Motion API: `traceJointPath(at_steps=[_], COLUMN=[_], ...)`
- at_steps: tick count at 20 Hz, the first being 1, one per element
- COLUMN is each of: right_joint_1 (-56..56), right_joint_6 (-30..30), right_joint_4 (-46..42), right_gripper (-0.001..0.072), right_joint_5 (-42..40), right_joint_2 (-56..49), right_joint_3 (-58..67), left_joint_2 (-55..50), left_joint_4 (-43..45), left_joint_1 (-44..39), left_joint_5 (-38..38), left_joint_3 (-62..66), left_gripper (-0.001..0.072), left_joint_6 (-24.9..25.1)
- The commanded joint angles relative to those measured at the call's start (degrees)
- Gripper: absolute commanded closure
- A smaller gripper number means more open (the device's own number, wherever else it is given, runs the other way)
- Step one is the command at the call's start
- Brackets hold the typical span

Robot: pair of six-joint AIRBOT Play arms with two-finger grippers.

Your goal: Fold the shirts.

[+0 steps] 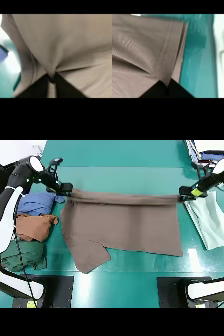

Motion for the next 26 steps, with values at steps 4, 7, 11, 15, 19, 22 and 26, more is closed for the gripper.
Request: traceJointPath(at_steps=[4, 7, 11, 15, 19, 22, 26], right_joint_1=[-0.4, -0.4, -0.4, -0.4, -0.4, -0.4, -0.3], right_joint_6=[1.7, -1.9, -2.8, -3.7, -3.7, -3.7, -3.7], right_joint_4=[4.9, 4.9, 6.5, 12.4, 13.6, 13.9, 13.9], right_gripper=[0.0324, 0.0326, 0.0327, 0.0326, 0.0327, 0.0327, 0.0326], right_joint_5=[1.6, 5.1, 5.0, 1.0, 0.5, 1.0, 1.0], right_joint_2=[3.1, 9.2, 19.9, 27.6, 30.1, 30.1, 30.1], right_joint_3=[-6.1, -7.1, -14.6, -22.5, -24.1, -24.1, -24.2], left_joint_2=[3.0, 11.0, 26.0, 38.6, 42.1, 42.0, 41.9], left_joint_4=[1.3, 5.7, 4.9, 0.3, -7.7, -9.7, -16.2], left_joint_1=[0.1, 0.2, 0.1, 0.1, 0.1, 0.1, 0.1], left_joint_5=[-4.8, -6.6, -6.8, -5.4, -0.6, 2.9, 9.7], left_joint_3=[-4.1, -11.0, -31.2, -48.3, -58.2, -62.1, -65.2], left_gripper=[0.033, 0.0329, 0.0329, 0.0328, 0.0328, 0.0328, 0.0329], left_joint_6=[-0.3, -0.3, -0.4, -2.0, -2.0, -2.0, -1.8])
